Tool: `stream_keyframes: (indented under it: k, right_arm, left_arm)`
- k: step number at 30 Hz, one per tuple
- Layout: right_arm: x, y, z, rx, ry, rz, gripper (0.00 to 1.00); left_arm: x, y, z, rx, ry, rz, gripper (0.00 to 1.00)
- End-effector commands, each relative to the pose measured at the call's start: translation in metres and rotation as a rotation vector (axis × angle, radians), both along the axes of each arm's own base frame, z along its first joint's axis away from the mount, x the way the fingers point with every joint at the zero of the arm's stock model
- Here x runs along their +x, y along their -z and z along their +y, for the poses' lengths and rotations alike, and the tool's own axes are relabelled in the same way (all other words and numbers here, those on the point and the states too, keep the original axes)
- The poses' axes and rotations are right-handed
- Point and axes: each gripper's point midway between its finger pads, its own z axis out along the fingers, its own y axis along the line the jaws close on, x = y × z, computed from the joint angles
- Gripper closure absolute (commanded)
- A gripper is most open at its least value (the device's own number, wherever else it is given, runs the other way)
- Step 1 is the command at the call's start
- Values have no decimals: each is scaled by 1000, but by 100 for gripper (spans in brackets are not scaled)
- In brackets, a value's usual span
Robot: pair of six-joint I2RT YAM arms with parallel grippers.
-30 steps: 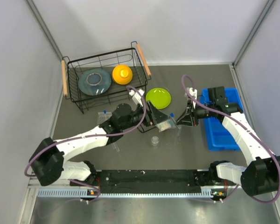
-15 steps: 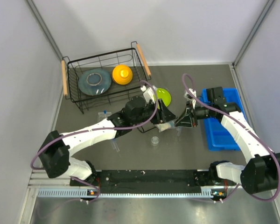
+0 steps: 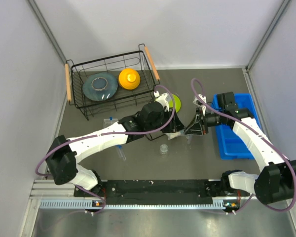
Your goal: Organize the chemistry lab equipment
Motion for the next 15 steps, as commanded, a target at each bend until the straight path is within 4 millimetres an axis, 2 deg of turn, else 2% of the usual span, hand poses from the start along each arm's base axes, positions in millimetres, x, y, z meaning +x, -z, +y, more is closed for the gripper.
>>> stream_keyframes:
  k: [1,4,7,8,12,14,15]
  right_arm:
    - [-5,-1,6,22,-46,-29,87]
    - [-5,2,6,14,-49,-29,87]
    - [-5,4,7,3,-48,-30,87]
    - [-4,4,6,2,-47,-33,87]
    - [-3,6,6,-7,-44,-36,85]
    - [-3,7,6,-12,-42,-42,77]
    - [-2,7,5,-15,-41,-45,72]
  left_arm:
    - [6,-15,-2,6,-12,-56,62]
    - [5,-16,-2,4,-7,-59,65]
    - [3,-17,-3,1,4,-59,73]
    - [3,-17,-3,4,7,-60,79]
    - [0,-17,1,2,7,-61,90]
    - [0,-21,6,-1,-7,-77,93]
    - [-1,-15,10,19,-15,-72,93]
